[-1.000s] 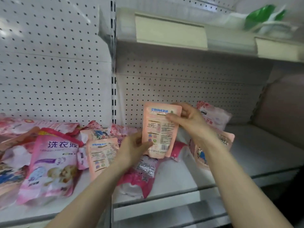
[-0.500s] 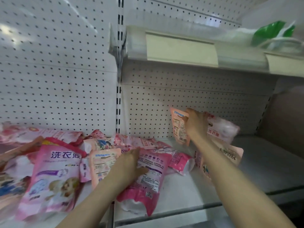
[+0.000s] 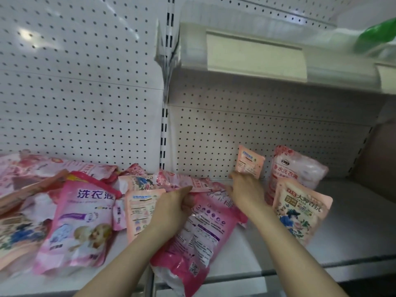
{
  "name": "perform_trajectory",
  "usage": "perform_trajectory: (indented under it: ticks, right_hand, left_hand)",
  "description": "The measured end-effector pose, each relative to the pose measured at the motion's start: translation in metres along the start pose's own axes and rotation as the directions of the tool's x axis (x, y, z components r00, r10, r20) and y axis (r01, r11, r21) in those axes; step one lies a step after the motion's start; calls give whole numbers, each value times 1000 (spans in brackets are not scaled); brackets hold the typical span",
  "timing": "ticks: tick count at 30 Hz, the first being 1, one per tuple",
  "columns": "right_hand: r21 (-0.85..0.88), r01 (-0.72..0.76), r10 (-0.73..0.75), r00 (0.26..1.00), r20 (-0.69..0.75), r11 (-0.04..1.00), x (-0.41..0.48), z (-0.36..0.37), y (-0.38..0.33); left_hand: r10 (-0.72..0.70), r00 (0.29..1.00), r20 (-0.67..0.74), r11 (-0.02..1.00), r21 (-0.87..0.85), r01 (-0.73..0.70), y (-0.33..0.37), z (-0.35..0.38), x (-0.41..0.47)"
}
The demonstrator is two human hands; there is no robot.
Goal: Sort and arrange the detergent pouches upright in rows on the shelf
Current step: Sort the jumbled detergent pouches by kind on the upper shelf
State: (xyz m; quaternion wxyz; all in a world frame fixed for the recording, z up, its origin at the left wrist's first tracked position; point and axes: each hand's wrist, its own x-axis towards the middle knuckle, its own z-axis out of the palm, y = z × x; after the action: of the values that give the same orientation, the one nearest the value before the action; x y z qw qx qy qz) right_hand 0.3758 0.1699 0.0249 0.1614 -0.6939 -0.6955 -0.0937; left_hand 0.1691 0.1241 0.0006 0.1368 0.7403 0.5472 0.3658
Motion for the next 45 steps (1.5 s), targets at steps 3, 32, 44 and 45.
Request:
perform_trajectory:
  ticks: [3, 32, 44, 45]
  right_hand:
    - [63, -69, 43, 937, 346, 996, -21, 10, 2]
    - [797, -352, 288, 929, 233, 491, -71, -49, -3]
    - [432, -104, 341, 783, -520, 896, -48, -98, 17]
    - [430, -95, 336, 780, -528, 898, -46, -92, 20]
  left_hand:
    - [-59, 996, -70, 992, -116, 51, -4, -10, -7]
    - [-379, 917, 124, 680, -634, 367, -14, -62, -36]
    - [-190, 981, 45, 729, -663, 172, 15, -58, -48]
    - [-190, 981, 44, 724, -668, 171, 15, -58, -49]
